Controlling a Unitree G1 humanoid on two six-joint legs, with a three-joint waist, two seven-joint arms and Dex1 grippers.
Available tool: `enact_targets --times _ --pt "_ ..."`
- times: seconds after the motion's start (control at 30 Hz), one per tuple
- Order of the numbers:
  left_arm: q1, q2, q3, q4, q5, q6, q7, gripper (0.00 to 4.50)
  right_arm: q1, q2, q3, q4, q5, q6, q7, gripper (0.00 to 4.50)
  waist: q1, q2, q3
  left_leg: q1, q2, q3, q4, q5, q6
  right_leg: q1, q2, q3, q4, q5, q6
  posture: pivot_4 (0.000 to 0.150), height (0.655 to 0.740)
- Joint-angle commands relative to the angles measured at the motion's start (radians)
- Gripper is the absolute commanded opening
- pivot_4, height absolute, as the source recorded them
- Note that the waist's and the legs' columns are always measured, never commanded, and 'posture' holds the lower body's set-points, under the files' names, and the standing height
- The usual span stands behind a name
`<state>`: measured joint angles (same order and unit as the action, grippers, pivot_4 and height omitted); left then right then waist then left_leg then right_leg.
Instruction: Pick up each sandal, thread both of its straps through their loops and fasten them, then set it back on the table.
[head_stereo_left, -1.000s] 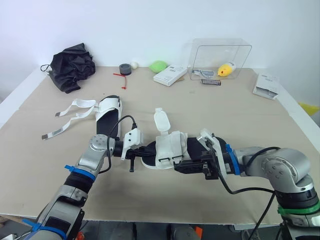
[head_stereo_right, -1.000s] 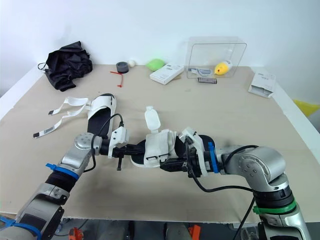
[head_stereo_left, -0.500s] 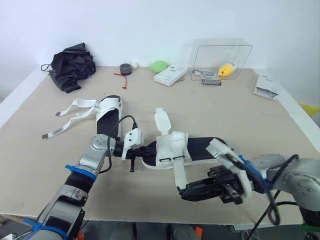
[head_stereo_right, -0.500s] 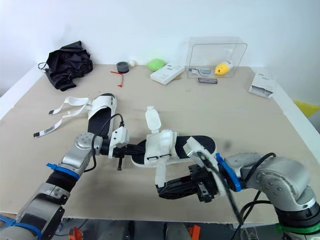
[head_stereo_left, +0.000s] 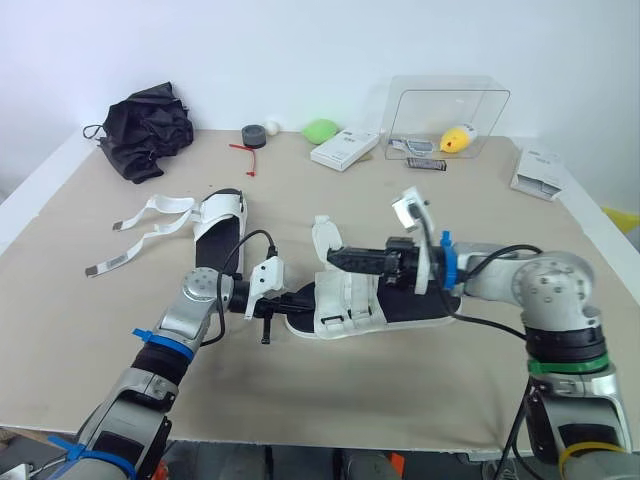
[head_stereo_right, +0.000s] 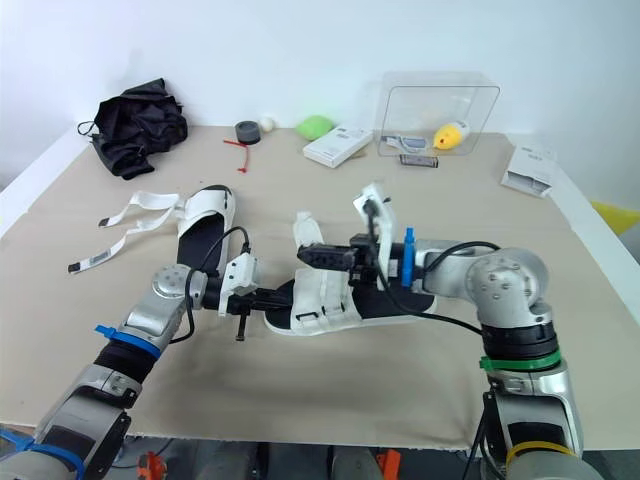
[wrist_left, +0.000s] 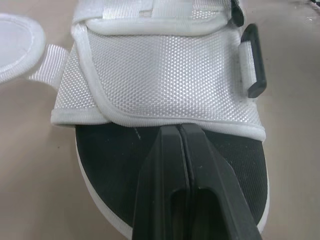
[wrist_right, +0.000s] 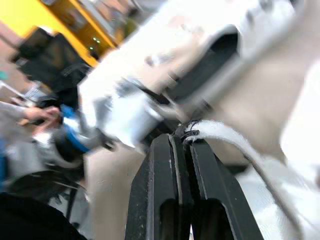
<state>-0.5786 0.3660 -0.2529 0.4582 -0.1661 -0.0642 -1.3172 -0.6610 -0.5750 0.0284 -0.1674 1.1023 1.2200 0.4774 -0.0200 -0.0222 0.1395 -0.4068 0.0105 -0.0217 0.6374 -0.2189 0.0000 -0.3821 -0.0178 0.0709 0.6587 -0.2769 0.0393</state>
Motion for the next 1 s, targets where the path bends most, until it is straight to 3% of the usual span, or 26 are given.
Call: enact_targets --times 0.03,0.27,0.43,0.6,0.83,1.0 --pt "0.059 0.014 -0.070 0.074 0.077 0.038 0.003 0.00 -0.010 0.020 0.032 0.029 -0.100 -0.024 -0.010 0.08 0.000 0.000 0.000 0.000 0.000 0.000 0.000 0.000 0.000 0.000 0.000 0.000 0.000 0.000 0.000 0.150 0.7400" --pt "0.072 0.021 -0.071 0.056 0.074 0.044 0.008 0.00 -0.083 0.074 -0.089 0.193 -0.117 -0.015 -0.026 0.08 -0.001 0.000 0.000 0.002 0.001 0.000 0.000 0.001 0.001 0.001 0.001 0.000 0.000 0.001 0.002 0.150 0.7400" --pt "0.078 0.023 -0.072 0.048 0.074 0.048 0.008 0.00 -0.112 0.064 -0.218 0.090 0.133 0.078 0.123 0.08 -0.001 0.002 0.001 0.001 0.001 0.000 -0.001 0.001 0.002 0.001 0.001 0.000 0.000 0.001 0.000 0.150 0.7400" --pt "0.076 0.021 -0.073 0.051 0.074 0.048 0.009 0.00 -0.089 0.049 -0.225 0.033 0.207 0.115 0.161 0.08 -0.002 0.002 0.001 0.001 0.001 -0.001 -0.001 0.001 0.002 0.001 0.001 0.000 0.000 0.001 0.000 0.150 0.7400" --pt "0.078 0.021 -0.075 0.050 0.073 0.048 0.007 0.00 -0.074 0.077 -0.191 0.051 0.152 0.095 0.124 0.08 -0.002 0.003 0.001 0.001 0.001 0.000 -0.001 0.001 0.002 0.000 0.001 0.000 0.000 0.001 0.001 0.150 0.7400" --pt "0.072 0.018 -0.077 0.055 0.075 0.047 0.006 0.00 -0.099 0.128 -0.147 0.174 0.027 0.050 0.088 0.08 -0.002 0.003 0.001 0.001 0.001 0.000 -0.001 0.001 0.002 0.000 0.001 0.000 0.000 0.001 0.000 0.150 0.7400"
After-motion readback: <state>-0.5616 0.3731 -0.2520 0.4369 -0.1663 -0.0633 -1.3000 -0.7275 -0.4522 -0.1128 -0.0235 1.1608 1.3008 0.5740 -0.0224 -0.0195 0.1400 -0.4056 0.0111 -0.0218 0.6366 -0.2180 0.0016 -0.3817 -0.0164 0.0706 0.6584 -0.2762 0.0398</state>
